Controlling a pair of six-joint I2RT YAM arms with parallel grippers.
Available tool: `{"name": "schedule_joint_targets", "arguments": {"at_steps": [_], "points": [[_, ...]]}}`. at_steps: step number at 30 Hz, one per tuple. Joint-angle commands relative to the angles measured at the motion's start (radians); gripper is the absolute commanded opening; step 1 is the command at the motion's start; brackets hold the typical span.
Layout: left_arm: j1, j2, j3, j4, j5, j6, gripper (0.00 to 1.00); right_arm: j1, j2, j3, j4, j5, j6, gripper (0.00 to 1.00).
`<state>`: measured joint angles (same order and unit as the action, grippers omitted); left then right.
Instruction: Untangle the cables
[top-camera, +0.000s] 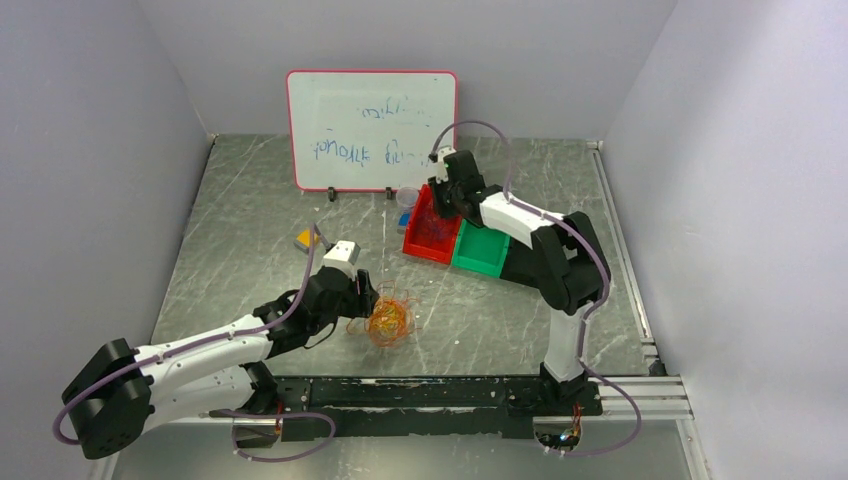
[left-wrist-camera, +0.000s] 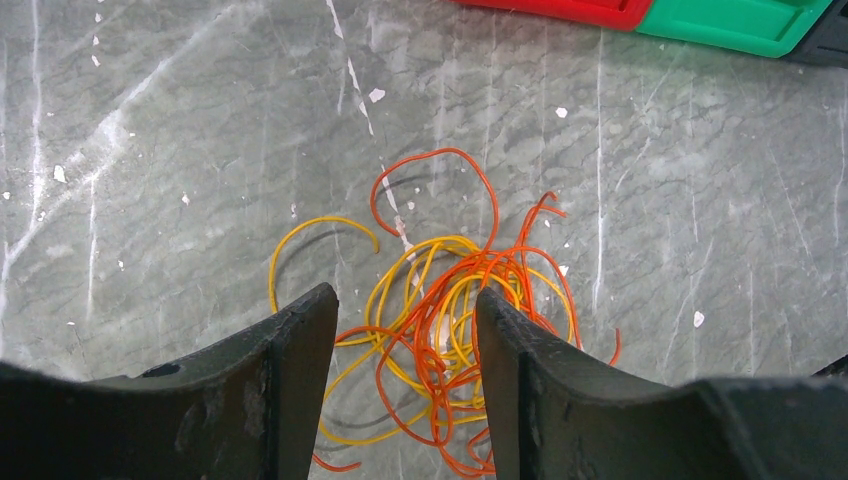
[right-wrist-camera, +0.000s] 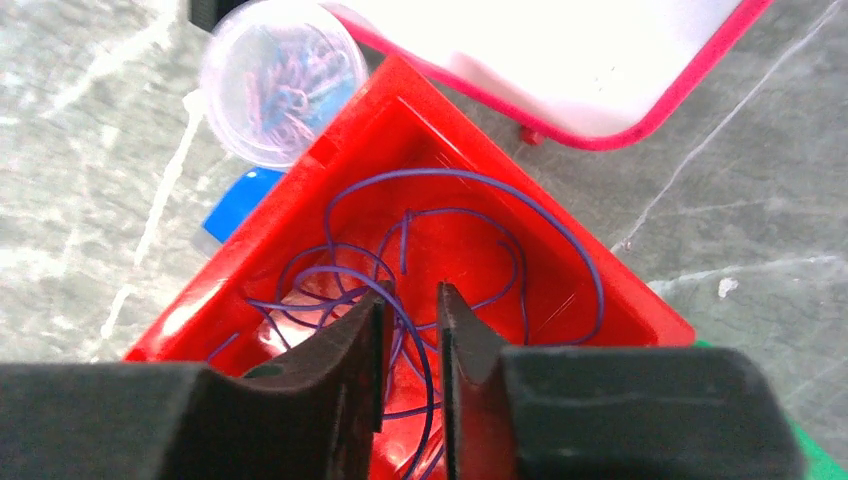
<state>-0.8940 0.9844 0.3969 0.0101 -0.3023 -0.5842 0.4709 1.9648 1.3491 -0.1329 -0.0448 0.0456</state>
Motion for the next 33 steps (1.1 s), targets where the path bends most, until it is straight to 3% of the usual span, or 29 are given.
{"name": "schedule_joint_targets", "arguments": {"at_steps": [1,6,14,33], "points": [[-0.007,0.009,-0.006,0.024,0.011,-0.006,0.58,-0.002,-0.104,0.008,0.01,-0.009,-0.027,0.3],[-0.007,0.02,-0.001,0.035,0.017,-0.003,0.58,-0.003,-0.173,-0.005,-0.006,0.04,-0.046,0.4],[-0.007,0.018,0.0,0.032,0.021,0.0,0.58,-0.025,-0.158,0.036,-0.04,0.086,-0.069,0.46],[-0.007,-0.04,-0.012,-0.019,0.009,-0.016,0.58,-0.072,0.028,0.197,-0.1,-0.082,-0.146,0.46]]}}
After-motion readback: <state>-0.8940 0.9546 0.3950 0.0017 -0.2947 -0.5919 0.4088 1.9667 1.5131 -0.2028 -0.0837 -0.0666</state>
